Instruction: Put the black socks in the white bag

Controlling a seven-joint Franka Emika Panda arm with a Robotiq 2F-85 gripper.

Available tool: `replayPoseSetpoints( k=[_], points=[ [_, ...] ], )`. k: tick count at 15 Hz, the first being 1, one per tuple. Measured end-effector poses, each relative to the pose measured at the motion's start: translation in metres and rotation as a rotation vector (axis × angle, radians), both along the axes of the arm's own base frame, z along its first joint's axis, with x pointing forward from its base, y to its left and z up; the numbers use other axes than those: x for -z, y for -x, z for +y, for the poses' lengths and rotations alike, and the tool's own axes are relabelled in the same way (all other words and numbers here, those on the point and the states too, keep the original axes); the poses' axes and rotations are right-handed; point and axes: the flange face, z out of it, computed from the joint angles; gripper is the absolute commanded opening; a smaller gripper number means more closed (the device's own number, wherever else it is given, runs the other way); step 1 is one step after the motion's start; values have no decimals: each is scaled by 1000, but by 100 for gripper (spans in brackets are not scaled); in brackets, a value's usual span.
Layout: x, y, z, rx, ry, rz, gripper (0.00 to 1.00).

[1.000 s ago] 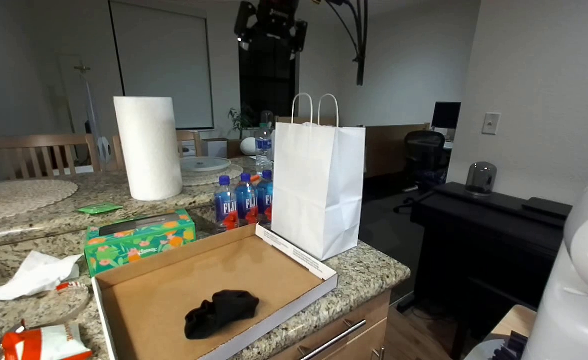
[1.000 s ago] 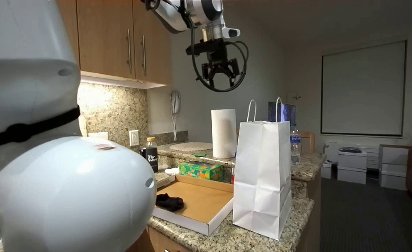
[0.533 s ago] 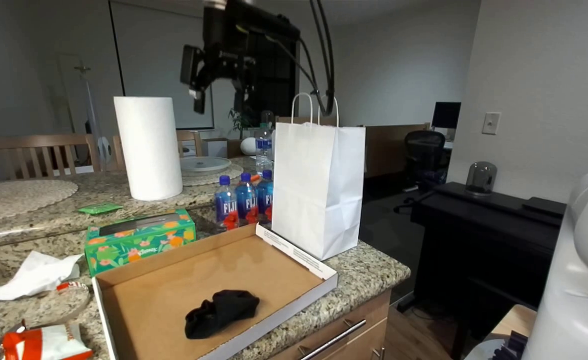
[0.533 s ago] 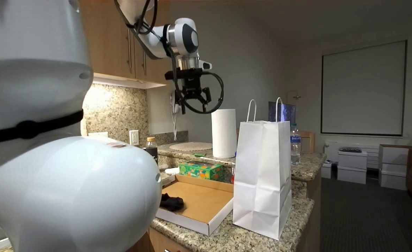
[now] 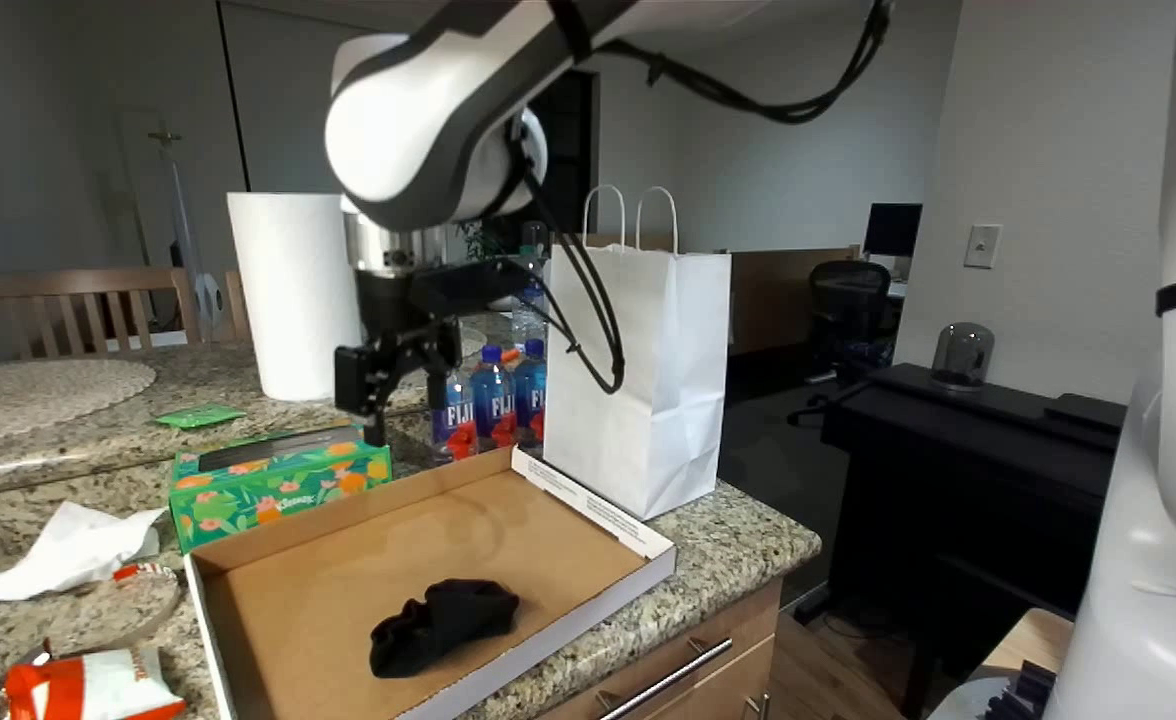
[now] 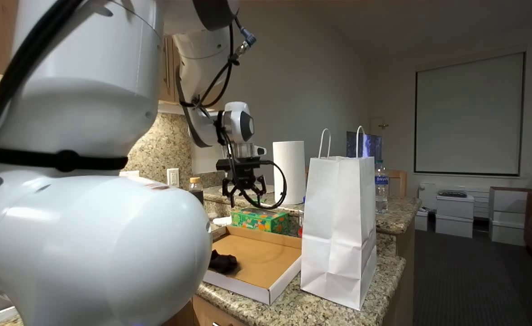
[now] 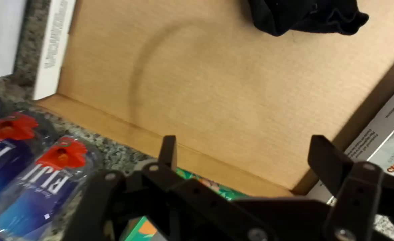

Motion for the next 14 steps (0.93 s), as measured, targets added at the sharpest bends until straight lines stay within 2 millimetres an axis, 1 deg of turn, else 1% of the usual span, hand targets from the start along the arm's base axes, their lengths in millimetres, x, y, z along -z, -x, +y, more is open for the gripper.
replayPoseSetpoints(
  k=[2,4,5,7,9,14],
  points=[
    [40,0,16,-27,-17,22,100],
    [69,3,29,-48,-37,45,100],
    [79,6,33,-58,-49,59,100],
    [91,13,38,-68,-64,89,100],
    [95,21,38,-57,-74,111,100],
    [104,43,29,-12,-88,167,100]
  ],
)
